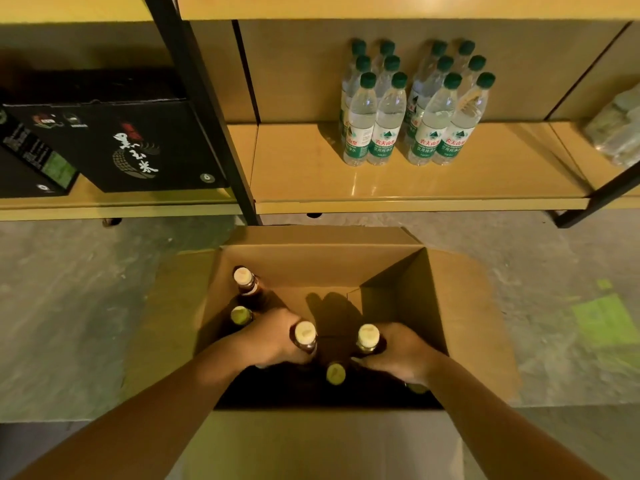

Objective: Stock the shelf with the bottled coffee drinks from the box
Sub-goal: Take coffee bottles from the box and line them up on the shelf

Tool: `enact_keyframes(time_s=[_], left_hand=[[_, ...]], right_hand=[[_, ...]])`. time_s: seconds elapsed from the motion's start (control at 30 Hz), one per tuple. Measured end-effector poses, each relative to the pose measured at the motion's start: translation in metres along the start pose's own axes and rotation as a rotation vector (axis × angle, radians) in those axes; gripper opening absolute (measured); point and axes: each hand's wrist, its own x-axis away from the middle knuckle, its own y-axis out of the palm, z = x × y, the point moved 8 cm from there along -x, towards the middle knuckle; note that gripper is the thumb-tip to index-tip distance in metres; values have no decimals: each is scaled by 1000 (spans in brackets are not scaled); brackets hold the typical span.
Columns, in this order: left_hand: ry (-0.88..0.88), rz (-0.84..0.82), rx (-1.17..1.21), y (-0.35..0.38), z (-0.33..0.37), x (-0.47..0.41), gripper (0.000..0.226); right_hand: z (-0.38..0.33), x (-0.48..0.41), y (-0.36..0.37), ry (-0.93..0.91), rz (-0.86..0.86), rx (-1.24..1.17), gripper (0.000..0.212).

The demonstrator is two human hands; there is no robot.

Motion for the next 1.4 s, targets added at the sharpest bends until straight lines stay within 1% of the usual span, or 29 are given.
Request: enact_keyframes(time_s=[0.07,0.13,0.27,0.3,0.37,0.43,0.53,0.7,0.83,0.9,1.03,1.17,1.4], left_hand=[[11,48,175,-17,11,7,37],[23,69,322,-31,26,14,40],[50,122,504,-58,70,23,42],[66,143,529,-65,83,25,44],[101,198,560,-79,113,28,43],[164,231,585,-91,150,31,36],[267,285,598,-106,214,38,26],[443,322,621,-110,332,56,25],[617,362,643,-89,438,73,18],[677,361,654,-70,487,75,20],[737,307,636,-23,575,64,29],[785,245,634,25,657,47,27],[873,161,612,86,789,11,19]], right_hand=[[-15,11,-16,-30,57,-79,35],[-30,24,-33,-85,108,-203,34],[-57,54,-73,-189,228,-338,43],[-64,62,-84,-219,263,-360,45],[-77,82,-109,-269,355,-415,41],[-87,104,-134,-301,406,-509,36],[-103,146,-177,-368,482,-584,39],[-110,236,-259,-493,725,-637,25],[-94,313,-321,-573,874,-597,18],[-81,349,-349,-593,914,-580,18],[-46,416,-402,-611,967,-537,13],[-1,475,-460,-606,1054,-461,14],[86,537,-566,-550,1167,-449,27]])
